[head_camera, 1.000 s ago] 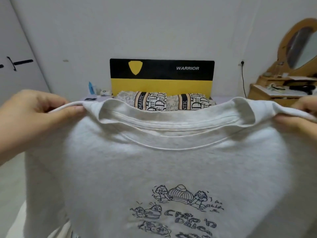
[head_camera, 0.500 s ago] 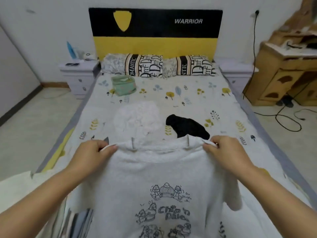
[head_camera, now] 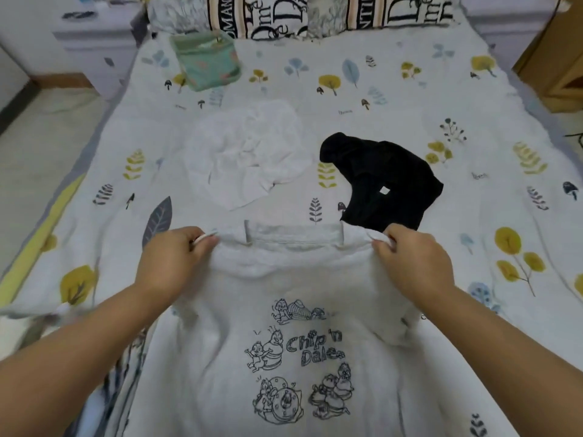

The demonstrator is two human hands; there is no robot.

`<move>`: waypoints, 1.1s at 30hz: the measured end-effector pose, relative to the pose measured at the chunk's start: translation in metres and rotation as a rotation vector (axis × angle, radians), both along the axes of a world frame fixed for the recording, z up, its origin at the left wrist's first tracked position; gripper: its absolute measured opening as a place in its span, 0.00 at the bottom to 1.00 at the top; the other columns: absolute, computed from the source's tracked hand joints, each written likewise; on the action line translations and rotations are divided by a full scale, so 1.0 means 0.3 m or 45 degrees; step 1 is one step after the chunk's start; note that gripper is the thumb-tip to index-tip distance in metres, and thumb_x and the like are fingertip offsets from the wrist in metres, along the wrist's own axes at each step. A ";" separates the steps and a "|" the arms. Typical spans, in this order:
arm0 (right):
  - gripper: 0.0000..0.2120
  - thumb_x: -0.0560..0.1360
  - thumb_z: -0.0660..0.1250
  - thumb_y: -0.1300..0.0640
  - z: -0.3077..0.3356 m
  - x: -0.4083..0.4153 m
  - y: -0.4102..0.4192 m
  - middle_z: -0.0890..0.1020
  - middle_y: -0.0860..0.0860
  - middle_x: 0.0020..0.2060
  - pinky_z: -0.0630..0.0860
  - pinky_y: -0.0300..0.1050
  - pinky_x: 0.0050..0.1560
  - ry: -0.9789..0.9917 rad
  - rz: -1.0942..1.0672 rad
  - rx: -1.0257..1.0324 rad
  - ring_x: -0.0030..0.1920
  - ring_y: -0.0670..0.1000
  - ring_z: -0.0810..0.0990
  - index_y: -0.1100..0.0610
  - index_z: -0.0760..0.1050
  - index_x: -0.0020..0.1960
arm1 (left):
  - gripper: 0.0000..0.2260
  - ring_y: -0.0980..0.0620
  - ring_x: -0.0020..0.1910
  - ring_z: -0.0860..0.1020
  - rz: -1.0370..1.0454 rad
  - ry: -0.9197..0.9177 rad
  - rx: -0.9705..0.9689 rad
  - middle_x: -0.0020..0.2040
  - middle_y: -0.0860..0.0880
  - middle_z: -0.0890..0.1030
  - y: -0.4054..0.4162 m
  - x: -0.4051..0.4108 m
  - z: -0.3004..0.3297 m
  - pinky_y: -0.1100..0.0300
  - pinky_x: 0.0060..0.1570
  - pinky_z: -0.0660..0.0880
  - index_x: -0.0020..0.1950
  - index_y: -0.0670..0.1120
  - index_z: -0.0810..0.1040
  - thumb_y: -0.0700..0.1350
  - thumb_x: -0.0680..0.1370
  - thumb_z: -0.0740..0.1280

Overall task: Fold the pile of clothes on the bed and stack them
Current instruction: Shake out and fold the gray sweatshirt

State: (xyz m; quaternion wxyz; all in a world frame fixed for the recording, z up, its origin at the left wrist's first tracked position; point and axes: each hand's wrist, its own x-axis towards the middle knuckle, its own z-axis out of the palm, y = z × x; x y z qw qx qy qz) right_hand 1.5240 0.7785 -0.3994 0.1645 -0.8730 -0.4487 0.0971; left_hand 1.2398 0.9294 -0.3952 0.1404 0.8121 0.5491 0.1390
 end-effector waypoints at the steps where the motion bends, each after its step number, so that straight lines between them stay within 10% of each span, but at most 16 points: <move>1: 0.09 0.78 0.59 0.54 -0.028 0.013 0.031 0.70 0.47 0.29 0.61 0.43 0.30 -0.003 0.005 0.003 0.33 0.51 0.70 0.56 0.72 0.42 | 0.17 0.58 0.26 0.67 0.010 0.011 0.034 0.24 0.52 0.69 0.032 0.014 -0.033 0.67 0.27 0.59 0.33 0.41 0.76 0.50 0.77 0.65; 10: 0.06 0.76 0.59 0.57 -0.347 0.081 0.223 0.77 0.56 0.40 0.71 0.51 0.47 0.095 -0.038 -0.243 0.44 0.59 0.75 0.59 0.70 0.47 | 0.19 0.45 0.33 0.70 0.159 0.193 -0.163 0.29 0.46 0.72 0.198 0.050 -0.381 0.55 0.32 0.60 0.34 0.41 0.73 0.54 0.76 0.65; 15: 0.09 0.78 0.56 0.58 -0.469 0.090 0.237 0.71 0.55 0.31 0.64 0.46 0.31 0.029 -0.142 -0.160 0.34 0.57 0.70 0.61 0.65 0.41 | 0.18 0.46 0.31 0.67 0.166 0.199 -0.181 0.28 0.47 0.69 0.201 0.019 -0.504 0.54 0.30 0.57 0.31 0.43 0.65 0.49 0.76 0.65; 21: 0.14 0.79 0.61 0.52 -0.402 0.208 0.335 0.77 0.65 0.43 0.64 0.49 0.38 -0.230 -0.159 0.091 0.39 0.61 0.72 0.63 0.71 0.54 | 0.14 0.42 0.35 0.72 0.254 -0.030 0.060 0.29 0.48 0.71 0.293 0.001 -0.505 0.55 0.35 0.62 0.34 0.43 0.70 0.49 0.76 0.65; 26: 0.21 0.79 0.57 0.50 -0.430 0.198 0.306 0.70 0.64 0.63 0.65 0.59 0.59 -0.013 -0.309 -0.120 0.62 0.64 0.67 0.61 0.63 0.67 | 0.24 0.43 0.48 0.74 0.520 0.006 -0.427 0.48 0.45 0.75 0.277 -0.029 -0.541 0.54 0.47 0.66 0.60 0.43 0.70 0.59 0.74 0.65; 33: 0.20 0.76 0.61 0.52 -0.473 0.183 0.020 0.71 0.66 0.59 0.67 0.57 0.59 0.264 -0.530 -0.239 0.60 0.67 0.69 0.63 0.70 0.63 | 0.12 0.46 0.39 0.72 0.412 0.301 -0.793 0.39 0.45 0.76 0.226 -0.207 -0.469 0.56 0.38 0.65 0.43 0.39 0.76 0.48 0.73 0.71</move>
